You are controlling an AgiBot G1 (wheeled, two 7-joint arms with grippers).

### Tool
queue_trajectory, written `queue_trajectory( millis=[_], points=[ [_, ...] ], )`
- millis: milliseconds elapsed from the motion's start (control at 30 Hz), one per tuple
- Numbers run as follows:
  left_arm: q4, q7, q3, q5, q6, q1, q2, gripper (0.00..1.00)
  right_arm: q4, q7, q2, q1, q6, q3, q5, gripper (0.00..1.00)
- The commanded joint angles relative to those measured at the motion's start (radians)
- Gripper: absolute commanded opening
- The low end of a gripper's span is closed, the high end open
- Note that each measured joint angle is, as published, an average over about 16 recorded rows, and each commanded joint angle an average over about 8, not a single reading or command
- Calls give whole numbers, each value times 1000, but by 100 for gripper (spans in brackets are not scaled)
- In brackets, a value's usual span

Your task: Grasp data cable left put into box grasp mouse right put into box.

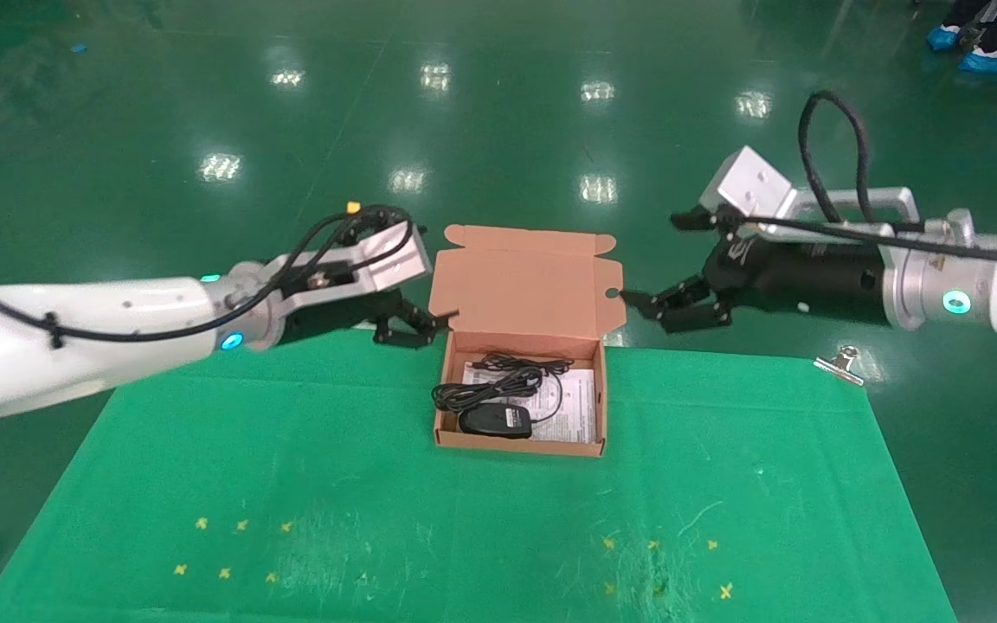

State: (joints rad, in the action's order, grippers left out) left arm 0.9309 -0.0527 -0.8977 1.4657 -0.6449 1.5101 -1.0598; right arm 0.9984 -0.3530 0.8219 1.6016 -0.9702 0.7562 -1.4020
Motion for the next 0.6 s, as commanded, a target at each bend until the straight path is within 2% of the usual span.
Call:
queue_trajectory(
  millis=[33,500,600],
  points=[
    [17,-6,29,-35,-40,-21,21,100,14,8,-10,-25,-25,-23,32,100],
    [131,-50,230,-273,-316,-162,167,100,107,62,-79,-198,-197,-179,252,100],
    [144,-55,251,-299,-346,-177,182,100,117,68,-86,-216,-215,-195,275,100]
  ],
)
